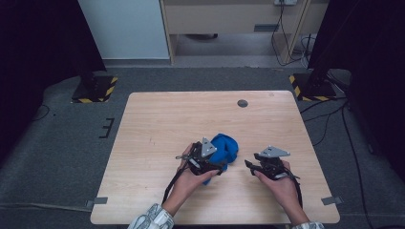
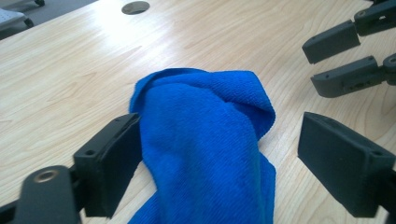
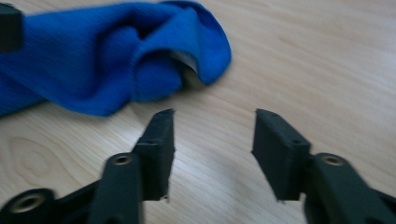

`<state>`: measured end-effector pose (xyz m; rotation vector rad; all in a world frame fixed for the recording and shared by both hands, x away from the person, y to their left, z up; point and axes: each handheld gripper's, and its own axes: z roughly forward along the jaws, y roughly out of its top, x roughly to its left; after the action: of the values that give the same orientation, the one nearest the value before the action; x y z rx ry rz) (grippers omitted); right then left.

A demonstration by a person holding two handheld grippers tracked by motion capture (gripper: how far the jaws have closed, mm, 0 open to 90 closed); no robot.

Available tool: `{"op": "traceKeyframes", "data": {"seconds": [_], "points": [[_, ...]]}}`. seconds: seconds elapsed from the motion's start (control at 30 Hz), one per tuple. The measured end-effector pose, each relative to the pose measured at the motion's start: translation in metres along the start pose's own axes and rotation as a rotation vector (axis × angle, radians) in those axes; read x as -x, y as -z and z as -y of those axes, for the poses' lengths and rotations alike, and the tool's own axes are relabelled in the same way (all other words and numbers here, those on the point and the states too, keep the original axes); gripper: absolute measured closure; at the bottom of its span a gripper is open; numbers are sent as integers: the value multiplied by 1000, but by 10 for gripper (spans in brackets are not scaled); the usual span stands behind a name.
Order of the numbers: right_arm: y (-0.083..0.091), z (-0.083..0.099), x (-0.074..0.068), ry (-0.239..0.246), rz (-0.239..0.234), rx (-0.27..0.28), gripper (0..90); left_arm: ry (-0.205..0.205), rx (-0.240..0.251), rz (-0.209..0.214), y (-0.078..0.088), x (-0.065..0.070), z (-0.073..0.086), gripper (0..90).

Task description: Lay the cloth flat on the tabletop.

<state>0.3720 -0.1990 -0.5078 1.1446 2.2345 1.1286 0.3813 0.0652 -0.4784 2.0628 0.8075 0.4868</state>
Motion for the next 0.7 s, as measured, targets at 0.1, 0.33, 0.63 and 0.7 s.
{"op": "traceKeyframes", "data": {"seconds": [0.1, 0.33, 0.63, 0.7], "points": [[1, -5, -6, 22, -27, 32, 656, 20, 3, -18, 8, -5, 5, 152], [-13, -14, -21, 53, -87, 28, 659, 49, 13, -47, 31, -16, 17, 175], [-37, -21, -26, 78, -92, -16, 791, 69, 1, -60, 46, -26, 35, 193], [-37, -20, -24, 80, -93, -22, 853, 74, -6, -56, 48, -28, 40, 202]]}}
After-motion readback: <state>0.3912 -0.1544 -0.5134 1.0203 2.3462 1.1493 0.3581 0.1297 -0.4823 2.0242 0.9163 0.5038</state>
